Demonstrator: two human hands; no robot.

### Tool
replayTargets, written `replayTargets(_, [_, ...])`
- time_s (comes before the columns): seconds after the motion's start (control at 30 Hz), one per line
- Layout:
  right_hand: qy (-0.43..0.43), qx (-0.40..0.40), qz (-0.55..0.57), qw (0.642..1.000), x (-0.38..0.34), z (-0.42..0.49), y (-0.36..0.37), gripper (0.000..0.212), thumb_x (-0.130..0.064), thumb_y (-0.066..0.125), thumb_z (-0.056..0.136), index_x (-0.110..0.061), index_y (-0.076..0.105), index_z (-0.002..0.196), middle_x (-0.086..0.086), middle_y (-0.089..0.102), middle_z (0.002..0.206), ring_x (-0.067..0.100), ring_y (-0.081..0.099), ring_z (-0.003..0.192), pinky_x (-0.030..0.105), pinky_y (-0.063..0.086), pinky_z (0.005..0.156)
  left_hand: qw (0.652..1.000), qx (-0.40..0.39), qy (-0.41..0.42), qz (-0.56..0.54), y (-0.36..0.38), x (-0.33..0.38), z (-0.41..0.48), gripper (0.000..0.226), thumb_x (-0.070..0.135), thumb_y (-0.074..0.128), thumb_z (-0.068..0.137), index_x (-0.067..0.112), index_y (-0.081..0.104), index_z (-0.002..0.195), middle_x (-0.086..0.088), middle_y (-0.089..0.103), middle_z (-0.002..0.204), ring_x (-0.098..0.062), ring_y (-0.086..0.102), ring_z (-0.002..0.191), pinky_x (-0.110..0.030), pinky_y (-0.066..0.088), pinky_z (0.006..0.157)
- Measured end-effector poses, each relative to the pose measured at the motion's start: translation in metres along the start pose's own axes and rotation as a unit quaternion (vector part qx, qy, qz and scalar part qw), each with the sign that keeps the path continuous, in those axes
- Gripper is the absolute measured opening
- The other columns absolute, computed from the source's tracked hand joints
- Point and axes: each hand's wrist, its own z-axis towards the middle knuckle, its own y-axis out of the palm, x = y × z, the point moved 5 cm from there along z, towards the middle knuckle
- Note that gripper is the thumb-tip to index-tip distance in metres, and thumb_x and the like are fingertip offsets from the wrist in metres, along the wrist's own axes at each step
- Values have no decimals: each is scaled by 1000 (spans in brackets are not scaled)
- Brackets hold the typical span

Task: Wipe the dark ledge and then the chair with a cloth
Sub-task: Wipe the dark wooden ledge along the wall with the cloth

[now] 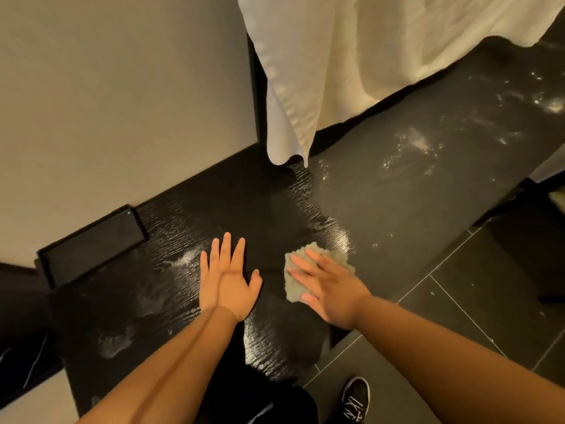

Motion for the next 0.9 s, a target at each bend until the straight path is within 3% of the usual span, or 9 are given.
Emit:
replayTargets(0.1, [106,-4,0,994,55,0,-3,67,-51,31,105,-21,20,164,3,11,172,30,0,158,52,16,126,1000,8,0,-2,-1,-1,1,79,61,36,97,28,21,167,-6,8,176,-30,2,162,-53,5,131])
replayTargets(0.2, [181,1,24,983,59,-6,-2,69,-49,29,102,-18,23,163,7,15,171,37,7,157,55,21,122,1000,10,-9,11,-2,2,0,77,61,34,98,29,20,167,-5,9,176,-30,4,162,-53,7,131])
replayTargets(0.33, [89,53,23,994,-8,-30,5,63,-47,42,101,-21,36,159,5,24,169,37,13,156,55,15,125,999,5,-48,12,-2,6,-8,73,60,35,101,34,18,167,-3,8,176,-30,5,162,-53,8,131])
replayTargets(0.4, [16,32,19,999,-17,-48,9,62,-48,40,103,-27,30,161,-2,14,171,28,4,159,47,6,128,997,2,-73,0,-3,12,-15,70,57,34,103,33,19,167,-3,9,176,-31,6,162,-53,8,131])
replayTargets(0.47, [-21,10,-1,1000,5,-53,10,63,-49,34,104,-29,23,163,-6,9,172,24,0,159,45,8,128,995,0,-94,-26,-2,19,-24,67,53,34,106,31,21,167,-4,8,176,-32,4,162,-52,7,131])
replayTargets(0.6, [107,1,-1,994,66,-54,4,65,-49,27,103,-24,25,163,0,18,171,30,9,158,53,25,123,995,-7,-92,-34,6,37,-58,70,55,35,105,30,18,168,-6,5,177,-34,-1,162,-52,2,131])
replayTargets(0.7, [149,24,17,988,52,-55,5,66,-50,25,102,-22,29,162,2,18,171,33,8,158,55,20,124,996,-11,-86,-14,14,43,-76,72,58,30,104,30,17,168,-6,5,177,-33,0,162,-51,3,131])
replayTargets(0.8, [52,40,5,998,7,-69,18,64,-50,34,102,-24,31,161,1,16,171,32,3,158,49,7,127,995,-8,-95,-11,15,43,-79,71,58,29,103,31,16,168,-4,4,177,-31,0,162,-51,4,131])
replayTargets(0.9, [-75,22,8,997,-9,-89,21,62,-49,34,104,-27,27,162,-4,13,171,27,0,159,46,8,128,995,3,-98,-7,14,44,-78,72,58,32,102,34,16,168,-3,5,177,-29,0,162,-51,4,132])
